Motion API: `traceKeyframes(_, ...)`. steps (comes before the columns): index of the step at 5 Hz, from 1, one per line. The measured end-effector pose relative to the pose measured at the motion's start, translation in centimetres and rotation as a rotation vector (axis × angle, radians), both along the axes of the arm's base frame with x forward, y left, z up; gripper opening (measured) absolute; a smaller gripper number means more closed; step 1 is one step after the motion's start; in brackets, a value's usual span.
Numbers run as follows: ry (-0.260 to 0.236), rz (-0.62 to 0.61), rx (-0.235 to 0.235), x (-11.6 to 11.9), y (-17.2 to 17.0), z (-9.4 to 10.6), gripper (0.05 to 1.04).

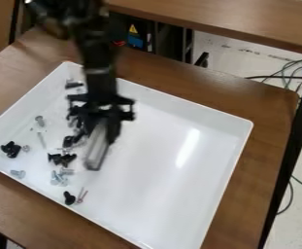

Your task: Sweep into pile

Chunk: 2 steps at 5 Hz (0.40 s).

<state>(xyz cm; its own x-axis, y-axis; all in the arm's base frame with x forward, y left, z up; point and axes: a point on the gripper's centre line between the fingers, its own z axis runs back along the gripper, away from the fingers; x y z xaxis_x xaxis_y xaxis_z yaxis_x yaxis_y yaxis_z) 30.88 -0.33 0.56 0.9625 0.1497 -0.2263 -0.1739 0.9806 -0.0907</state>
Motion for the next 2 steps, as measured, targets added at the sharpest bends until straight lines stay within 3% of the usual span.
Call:
traceKeyframes(1,-0.006,-0.079,-0.002,1.8,-4.1,0.3,0.362)
traceKeyframes(2,0.056,-0.054,-0.085,3.4,-6.3,-2.7,0.362)
